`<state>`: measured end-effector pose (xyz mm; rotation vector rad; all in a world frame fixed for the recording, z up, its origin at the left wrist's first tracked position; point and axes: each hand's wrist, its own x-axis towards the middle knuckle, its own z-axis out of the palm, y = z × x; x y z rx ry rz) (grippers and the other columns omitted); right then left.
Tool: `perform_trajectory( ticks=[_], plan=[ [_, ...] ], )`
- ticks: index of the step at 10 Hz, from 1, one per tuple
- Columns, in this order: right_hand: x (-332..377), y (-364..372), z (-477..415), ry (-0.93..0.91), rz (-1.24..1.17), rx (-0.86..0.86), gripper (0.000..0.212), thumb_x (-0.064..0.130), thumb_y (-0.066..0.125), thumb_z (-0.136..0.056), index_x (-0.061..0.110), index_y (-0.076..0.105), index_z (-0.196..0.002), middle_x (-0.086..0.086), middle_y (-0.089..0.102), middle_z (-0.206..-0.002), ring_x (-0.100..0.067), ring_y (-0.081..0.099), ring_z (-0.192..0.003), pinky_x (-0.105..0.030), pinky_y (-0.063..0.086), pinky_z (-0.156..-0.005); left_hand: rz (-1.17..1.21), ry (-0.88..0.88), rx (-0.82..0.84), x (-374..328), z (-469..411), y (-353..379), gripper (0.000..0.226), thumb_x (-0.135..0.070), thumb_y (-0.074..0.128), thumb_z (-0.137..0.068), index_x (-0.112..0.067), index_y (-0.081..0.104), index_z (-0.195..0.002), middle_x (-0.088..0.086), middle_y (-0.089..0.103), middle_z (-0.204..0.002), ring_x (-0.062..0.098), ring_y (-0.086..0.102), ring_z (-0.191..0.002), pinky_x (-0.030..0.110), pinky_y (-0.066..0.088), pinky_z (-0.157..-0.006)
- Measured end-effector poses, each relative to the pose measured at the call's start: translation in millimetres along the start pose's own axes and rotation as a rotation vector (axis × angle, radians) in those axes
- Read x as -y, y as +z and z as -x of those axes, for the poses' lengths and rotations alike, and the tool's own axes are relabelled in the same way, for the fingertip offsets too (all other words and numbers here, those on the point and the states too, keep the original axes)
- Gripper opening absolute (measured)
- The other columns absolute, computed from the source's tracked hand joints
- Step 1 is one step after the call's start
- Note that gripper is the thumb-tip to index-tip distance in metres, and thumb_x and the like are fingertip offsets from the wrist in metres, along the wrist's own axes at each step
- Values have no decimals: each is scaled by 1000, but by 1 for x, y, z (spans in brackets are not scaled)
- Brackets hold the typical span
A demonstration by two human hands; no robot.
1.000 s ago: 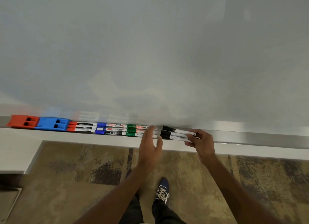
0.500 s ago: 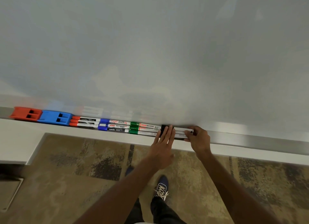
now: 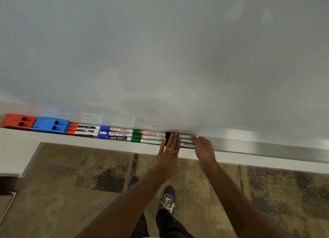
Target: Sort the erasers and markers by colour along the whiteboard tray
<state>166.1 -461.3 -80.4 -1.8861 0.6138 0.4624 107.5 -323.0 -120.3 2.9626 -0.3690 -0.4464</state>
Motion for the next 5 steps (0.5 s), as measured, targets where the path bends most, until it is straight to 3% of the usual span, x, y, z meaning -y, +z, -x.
perform_trajectory(
  ticks=[1,3,4,5],
  plan=[
    [1,-3,4,-18,10,-12,39,39,54,-95,9,64,-118,-11,66,-124,-29,59,-112,-37,43,-94,8,16,23,0,0,-4,95,-33,50,-93,-5,-20,-151,14,-26,-160,30,-27,-146,48,-9,-121],
    [-2,-10,20,-213,239,-86,50,38,51,-99,11,50,-140,-11,52,-146,-28,50,-132,-40,38,-109,58,-31,-112,2,7,-17,79,-37,45,-98,-9,-1,-156,15,-5,-164,28,-11,-151,49,1,-123],
    [-4,-12,35,-393,410,-202,47,36,50,-99,14,49,-141,-7,51,-147,-26,47,-135,-43,39,-109,68,-68,-287,4,18,-33,75,-39,46,-96,-8,13,-155,16,8,-164,29,3,-152,50,8,-122],
    [-2,-8,48,-585,562,-330,48,34,49,-100,12,47,-142,-9,48,-149,-27,42,-138,-48,36,-110,111,-140,-465,10,26,-46,75,-46,40,-97,-10,12,-156,15,5,-165,29,1,-152,52,9,-122]
  ],
)
